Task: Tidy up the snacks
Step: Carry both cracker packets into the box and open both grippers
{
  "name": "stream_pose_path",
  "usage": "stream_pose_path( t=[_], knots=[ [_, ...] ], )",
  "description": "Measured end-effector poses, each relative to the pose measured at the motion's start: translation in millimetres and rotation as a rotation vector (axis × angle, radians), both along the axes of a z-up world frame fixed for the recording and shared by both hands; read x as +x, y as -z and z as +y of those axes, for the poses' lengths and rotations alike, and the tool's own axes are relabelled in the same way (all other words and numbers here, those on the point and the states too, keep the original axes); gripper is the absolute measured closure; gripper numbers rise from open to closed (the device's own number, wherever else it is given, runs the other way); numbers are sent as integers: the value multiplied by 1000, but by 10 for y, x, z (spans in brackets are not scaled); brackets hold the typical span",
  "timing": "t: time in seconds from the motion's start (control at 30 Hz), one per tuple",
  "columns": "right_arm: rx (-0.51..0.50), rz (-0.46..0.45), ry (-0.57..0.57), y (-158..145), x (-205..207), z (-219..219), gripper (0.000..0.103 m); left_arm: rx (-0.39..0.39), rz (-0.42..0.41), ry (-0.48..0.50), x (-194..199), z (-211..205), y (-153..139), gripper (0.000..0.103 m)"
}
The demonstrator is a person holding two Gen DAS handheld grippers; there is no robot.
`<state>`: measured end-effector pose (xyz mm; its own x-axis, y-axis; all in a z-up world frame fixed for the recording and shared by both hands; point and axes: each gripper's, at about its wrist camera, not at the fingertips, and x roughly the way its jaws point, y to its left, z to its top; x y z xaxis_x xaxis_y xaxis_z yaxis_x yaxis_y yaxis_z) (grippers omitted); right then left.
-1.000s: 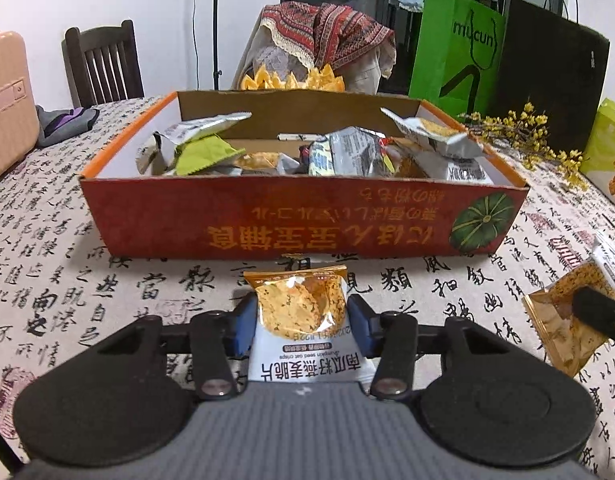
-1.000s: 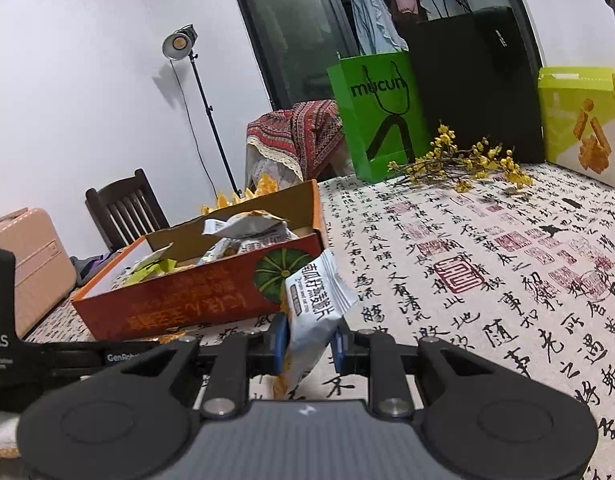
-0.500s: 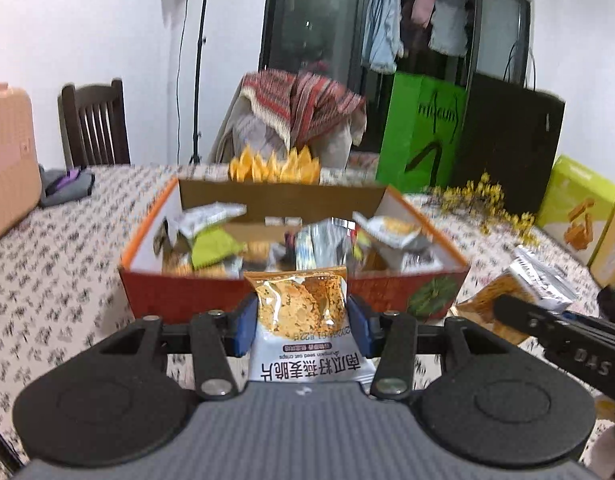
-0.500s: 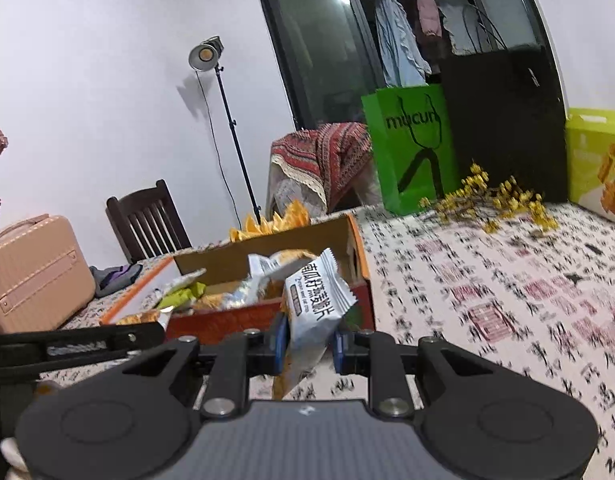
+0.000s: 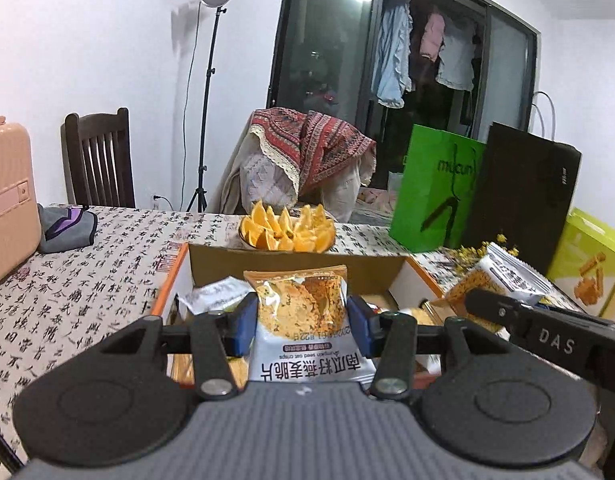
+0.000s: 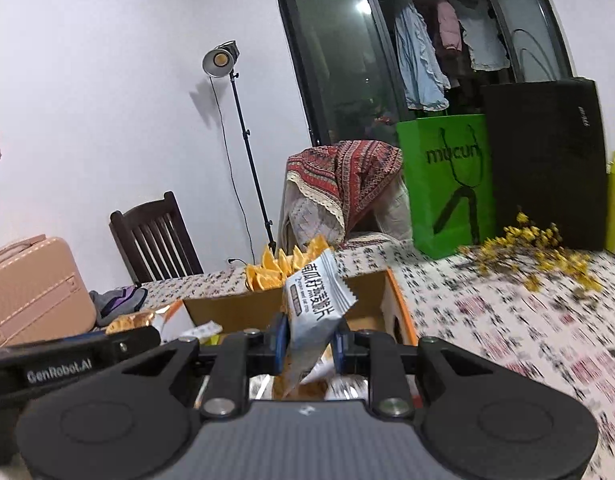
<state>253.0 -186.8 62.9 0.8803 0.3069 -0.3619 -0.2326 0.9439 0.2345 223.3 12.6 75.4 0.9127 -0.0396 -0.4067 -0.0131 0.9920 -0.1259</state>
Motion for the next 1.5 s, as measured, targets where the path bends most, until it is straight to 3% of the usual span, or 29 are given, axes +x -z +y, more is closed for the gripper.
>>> stream_pose_path(
  t=[0.4,0.7,0.8,0.83,0.87,0.9,0.93,0.97,1.1,1.5],
  knots=[
    [-43,59,-11,113,847,405,81,11,-35,-62,533,180,169,54],
    [-72,50,-32,344,984,414,81,26,-28,-53,637,232,334,54],
    [-73,71,-59,371,992,392,78,10,-35,-59,625,252,358,48],
    [-78,71,-58,373,986,388,74,-5,-34,-56,625,278,361,34],
    [-89,70,-57,372,979,378,58,-20,-38,-65,621,310,363,15],
    [-92,70,-56,373,969,361,46,-33,-49,-83,603,343,364,4],
    [-83,70,-55,369,967,340,19,-39,-66,-101,576,369,355,3],
    [-68,67,-56,366,956,310,2,-40,-79,-108,555,386,340,0],
    [-30,59,-40,352,928,217,0,-66,-81,-111,520,433,310,0],
    [-46,35,-10,267,803,157,0,-72,-87,-118,321,381,146,0]
  ],
)
